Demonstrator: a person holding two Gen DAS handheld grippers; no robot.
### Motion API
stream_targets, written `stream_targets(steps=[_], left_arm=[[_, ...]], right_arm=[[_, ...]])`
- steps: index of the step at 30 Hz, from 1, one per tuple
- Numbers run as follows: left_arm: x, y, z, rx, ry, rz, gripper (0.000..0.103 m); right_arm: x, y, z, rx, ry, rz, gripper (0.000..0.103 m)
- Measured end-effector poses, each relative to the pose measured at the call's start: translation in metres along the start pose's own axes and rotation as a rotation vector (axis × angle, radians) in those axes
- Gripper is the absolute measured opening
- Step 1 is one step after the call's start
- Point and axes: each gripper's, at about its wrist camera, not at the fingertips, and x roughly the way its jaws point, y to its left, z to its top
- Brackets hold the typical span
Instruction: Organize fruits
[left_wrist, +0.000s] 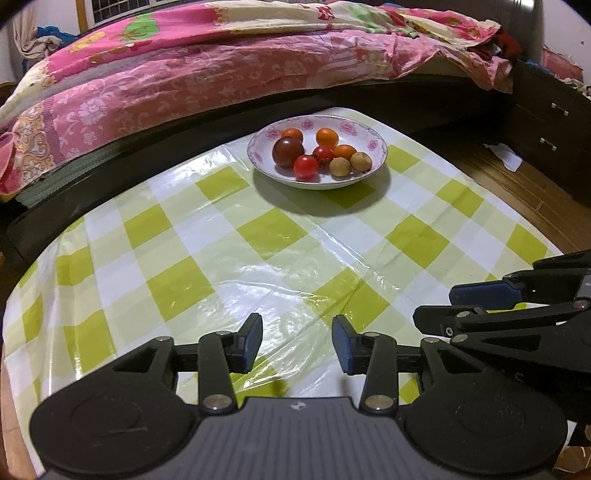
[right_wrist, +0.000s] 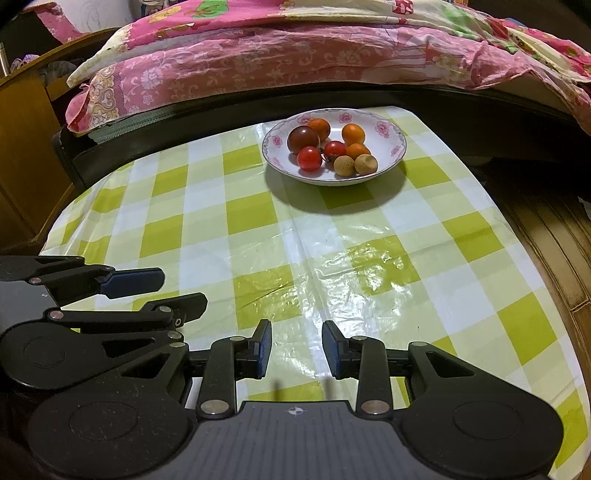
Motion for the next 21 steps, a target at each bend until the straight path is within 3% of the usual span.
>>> stream_targets(steps=[21], left_arm=[[-0.021, 0.003, -0.013, -0.028, -0.04, 0.079, 0.076]], right_arm=[[-0.016, 0.008, -0.013, 0.01, -0.018, 0.0, 0.03]])
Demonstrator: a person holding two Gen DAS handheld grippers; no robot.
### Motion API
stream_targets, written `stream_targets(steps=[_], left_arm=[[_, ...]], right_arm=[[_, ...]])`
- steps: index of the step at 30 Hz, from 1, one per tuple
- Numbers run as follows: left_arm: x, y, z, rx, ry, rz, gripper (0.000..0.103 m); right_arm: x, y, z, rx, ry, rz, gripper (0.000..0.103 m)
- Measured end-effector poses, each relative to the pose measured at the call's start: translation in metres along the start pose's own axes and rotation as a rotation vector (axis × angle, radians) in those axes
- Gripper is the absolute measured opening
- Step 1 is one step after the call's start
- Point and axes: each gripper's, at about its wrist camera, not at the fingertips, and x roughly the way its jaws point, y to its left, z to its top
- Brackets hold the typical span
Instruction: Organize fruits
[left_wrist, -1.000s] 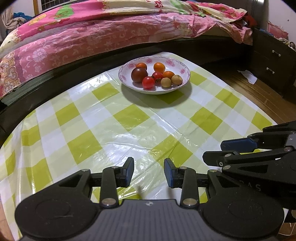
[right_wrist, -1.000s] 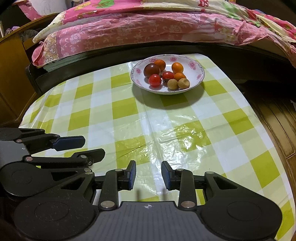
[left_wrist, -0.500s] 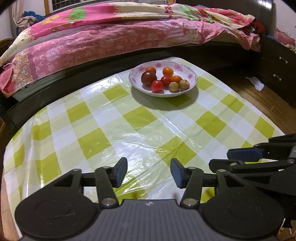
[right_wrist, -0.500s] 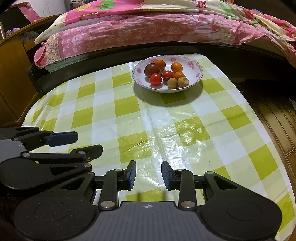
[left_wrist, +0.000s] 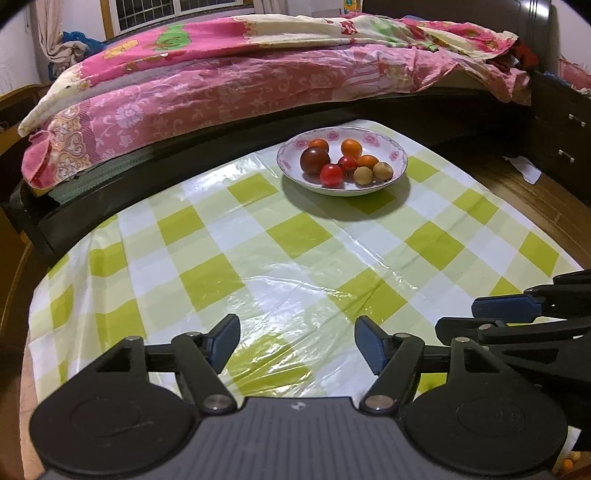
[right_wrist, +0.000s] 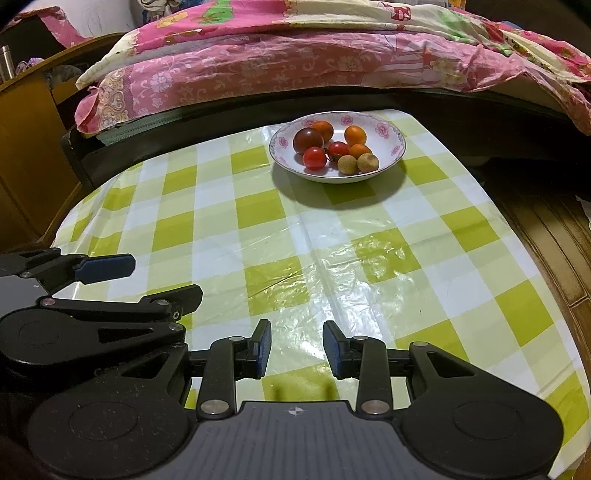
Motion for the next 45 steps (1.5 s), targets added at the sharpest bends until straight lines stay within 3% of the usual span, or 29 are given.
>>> stream_targets(steps=[45], left_arm=[[-0.016, -0.005, -0.013, 0.024, -0.012, 0.056, 0.08]], right_arm=[[-0.009, 0.006, -0.012, 0.002, 0.005, -0.001, 0.031]])
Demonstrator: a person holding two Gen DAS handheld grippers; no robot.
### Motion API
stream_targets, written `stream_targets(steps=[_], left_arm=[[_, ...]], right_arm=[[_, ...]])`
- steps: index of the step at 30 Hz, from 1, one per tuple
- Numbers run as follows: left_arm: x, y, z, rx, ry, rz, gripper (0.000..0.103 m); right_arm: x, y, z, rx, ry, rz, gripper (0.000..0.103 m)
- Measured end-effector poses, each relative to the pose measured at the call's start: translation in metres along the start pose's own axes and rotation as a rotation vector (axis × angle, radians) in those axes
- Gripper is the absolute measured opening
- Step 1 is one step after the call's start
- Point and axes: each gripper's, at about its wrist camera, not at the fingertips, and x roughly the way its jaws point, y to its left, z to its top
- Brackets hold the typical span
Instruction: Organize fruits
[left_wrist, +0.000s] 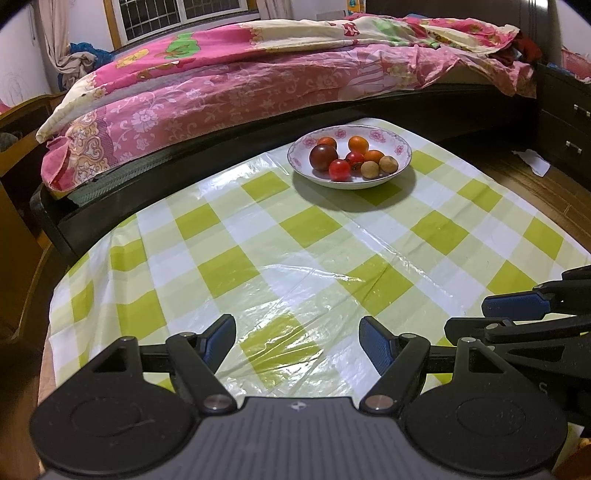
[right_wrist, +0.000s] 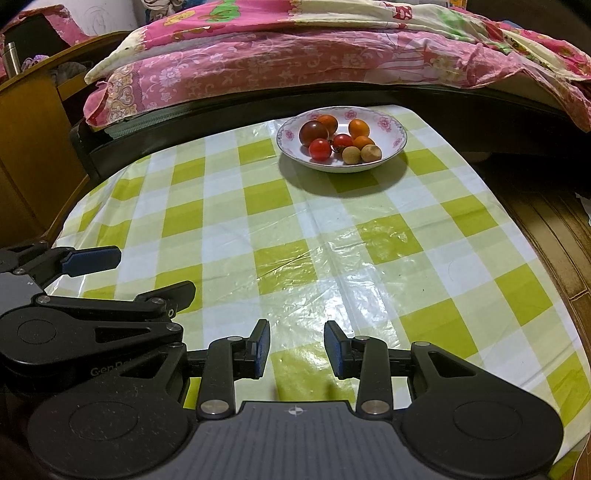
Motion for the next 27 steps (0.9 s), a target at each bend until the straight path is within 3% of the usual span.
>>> stream_targets(steps=[27], left_arm=[[-0.0017, -0.0011, 0.003, -0.005, 0.015, 0.029, 0.082]], right_arm=[[-0.0028, 0.0001, -0.0016, -0.001, -0.009, 0.007, 0.031]])
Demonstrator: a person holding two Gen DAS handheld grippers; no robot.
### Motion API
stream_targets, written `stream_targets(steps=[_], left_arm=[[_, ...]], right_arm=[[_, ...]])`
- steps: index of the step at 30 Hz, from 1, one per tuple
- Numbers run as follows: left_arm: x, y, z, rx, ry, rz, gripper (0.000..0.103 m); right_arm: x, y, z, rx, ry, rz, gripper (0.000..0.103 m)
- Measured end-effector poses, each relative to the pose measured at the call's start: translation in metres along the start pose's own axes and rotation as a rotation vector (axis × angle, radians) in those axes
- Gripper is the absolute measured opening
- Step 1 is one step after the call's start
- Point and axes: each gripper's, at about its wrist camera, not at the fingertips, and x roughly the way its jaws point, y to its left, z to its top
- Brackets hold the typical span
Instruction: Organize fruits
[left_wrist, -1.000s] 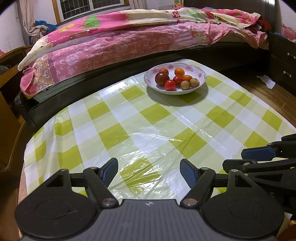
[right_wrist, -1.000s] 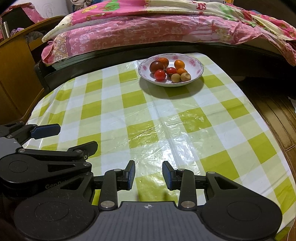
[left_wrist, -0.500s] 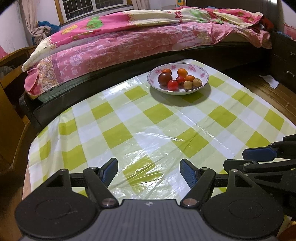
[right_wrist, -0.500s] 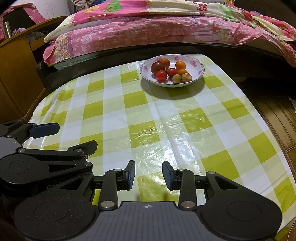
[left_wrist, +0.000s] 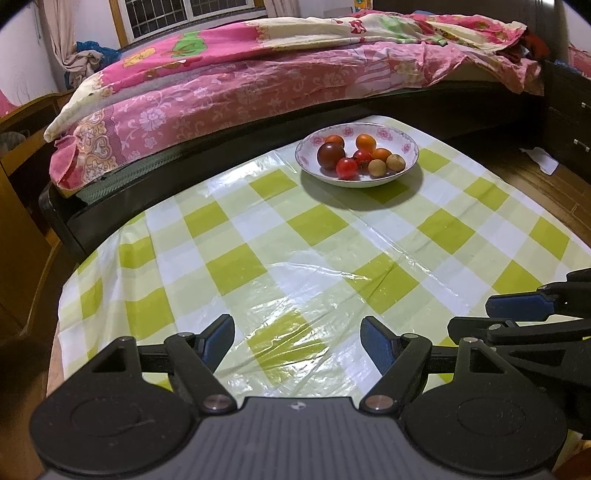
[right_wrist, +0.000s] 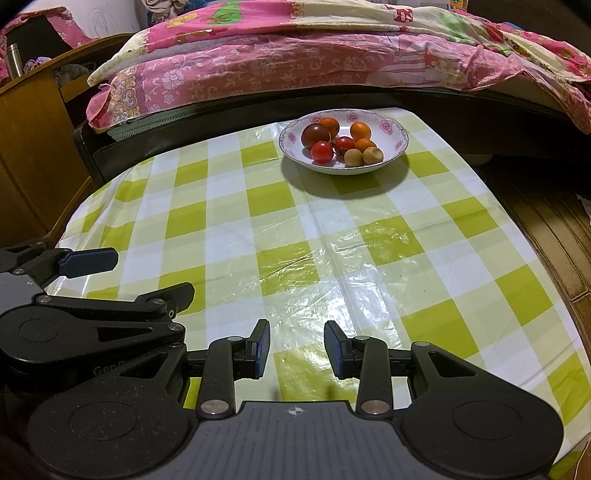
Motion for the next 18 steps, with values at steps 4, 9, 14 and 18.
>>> stream_targets(steps=[4, 9, 14, 18], left_arm=[[-0.0003, -0.0006, -0.0002, 0.007, -0.006, 0.007, 0.082], [-0.0009, -0.0008, -0.0008, 0.007, -0.007, 0.008, 0.082], [-0.0012, -0.0008, -0.0015, 0.009, -0.012, 0.012, 0.083], [0.0006, 0.0016, -0.0015, -0.004, -0.002, 0.013, 0.086]], right_arm=[[0.0002, 0.0, 0.0, 0.0, 0.002, 0.0, 0.031], [0.0002, 0.0004, 0.0001, 0.0, 0.002, 0.0, 0.031], [0.0003, 0.0001, 0.0004, -0.001, 0.002, 0.0, 0.031], [0.0003, 0.0, 0.0004, 0.0, 0.002, -0.003, 0.034]])
